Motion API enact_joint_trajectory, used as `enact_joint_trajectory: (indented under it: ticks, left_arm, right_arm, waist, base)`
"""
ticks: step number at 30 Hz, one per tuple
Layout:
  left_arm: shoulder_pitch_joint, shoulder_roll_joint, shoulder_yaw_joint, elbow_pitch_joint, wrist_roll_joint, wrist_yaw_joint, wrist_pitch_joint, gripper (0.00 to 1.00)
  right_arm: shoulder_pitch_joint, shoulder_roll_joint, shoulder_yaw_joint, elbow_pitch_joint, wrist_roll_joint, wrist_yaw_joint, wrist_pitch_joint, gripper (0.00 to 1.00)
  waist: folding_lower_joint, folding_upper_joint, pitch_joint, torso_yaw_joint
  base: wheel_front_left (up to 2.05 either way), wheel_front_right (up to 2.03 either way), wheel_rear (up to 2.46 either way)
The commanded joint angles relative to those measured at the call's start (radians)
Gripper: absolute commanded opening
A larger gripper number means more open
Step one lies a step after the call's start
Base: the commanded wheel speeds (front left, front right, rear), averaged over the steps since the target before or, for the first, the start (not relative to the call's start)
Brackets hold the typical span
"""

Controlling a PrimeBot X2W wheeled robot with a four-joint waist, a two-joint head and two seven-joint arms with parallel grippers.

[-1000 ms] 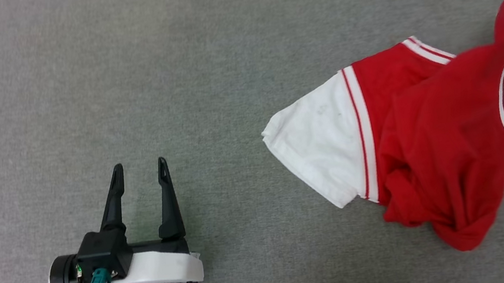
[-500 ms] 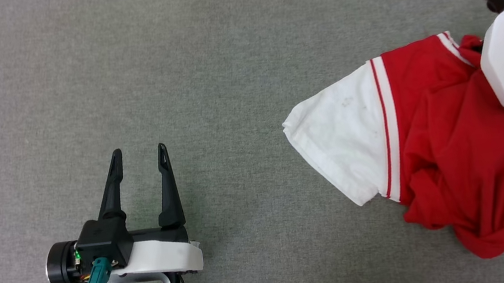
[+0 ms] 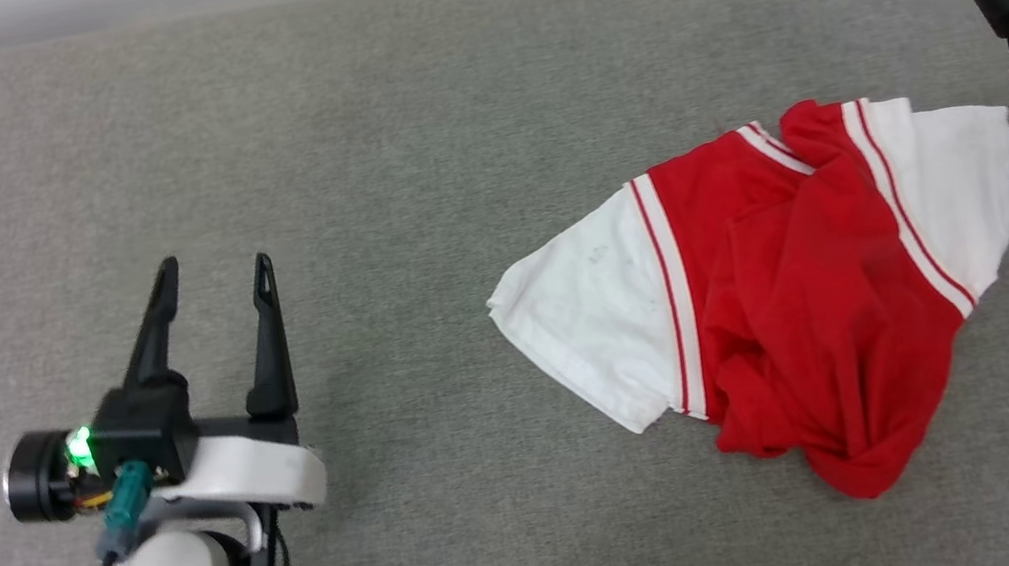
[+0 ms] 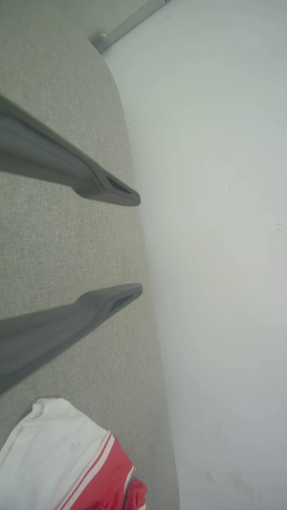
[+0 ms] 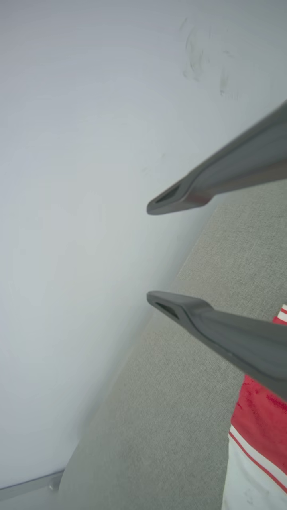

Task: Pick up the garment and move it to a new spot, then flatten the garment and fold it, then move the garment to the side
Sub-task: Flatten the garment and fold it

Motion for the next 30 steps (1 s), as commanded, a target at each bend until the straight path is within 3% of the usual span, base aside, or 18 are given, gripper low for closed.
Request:
enact_joint_trajectory:
  ticks: [1, 7, 13, 18, 25, 30]
  left_arm:
    - [-0.034, 0.018, -0.002, 0.017, 0.005, -0.008, -0.003, 1.0]
    - [-0.183, 0.084, -0.039, 0.118, 0.003, -0.043, 0.063, 1.0]
    - [-0.331, 0.137, -0.13, 0.164, -0.05, -0.064, 0.23, 1.0]
    - [-0.428, 0.195, -0.26, 0.171, -0.138, -0.064, 0.374, 1.0]
    - [-0.598, 0.315, -0.549, 0.16, -0.378, -0.065, 0.671, 1.0]
    - [-0.699, 0.384, -0.752, 0.14, -0.564, -0.065, 0.878, 1.0]
  right_arm:
    - [0.038, 0.026, -0.036, -0.013, -0.029, -0.001, -0.044, 1.0]
    - [0.227, 0.143, -0.307, -0.17, -0.218, -0.001, -0.125, 1.0]
    - [0.465, 0.289, -0.506, -0.406, -0.358, -0.001, -0.131, 1.0]
    - [0.584, 0.363, -0.576, -0.512, -0.398, -0.001, -0.132, 1.0]
    - [0.708, 0.44, -0.635, -0.606, -0.429, -0.001, -0.132, 1.0]
    - [0.737, 0.456, -0.642, -0.618, -0.446, -0.001, -0.132, 1.0]
  waist:
    - [0.0, 0.0, -0.014, -0.026]
    - [0.0, 0.0, -0.021, -0.067]
    - [0.0, 0.0, -0.014, -0.096]
    - [0.0, 0.0, -0.006, -0.109]
    - [0.0, 0.0, 0.015, -0.133]
    - [0.0, 0.0, 0.036, -0.155]
  base:
    - [0.0, 0.0, 0.0]
    - [0.0, 0.0, 0.0]
    - [0.0, 0.0, 0.0]
    - [0.0, 0.0, 0.0]
    - [0.0, 0.0, 0.0]
    - [0.0, 0.0, 0.0]
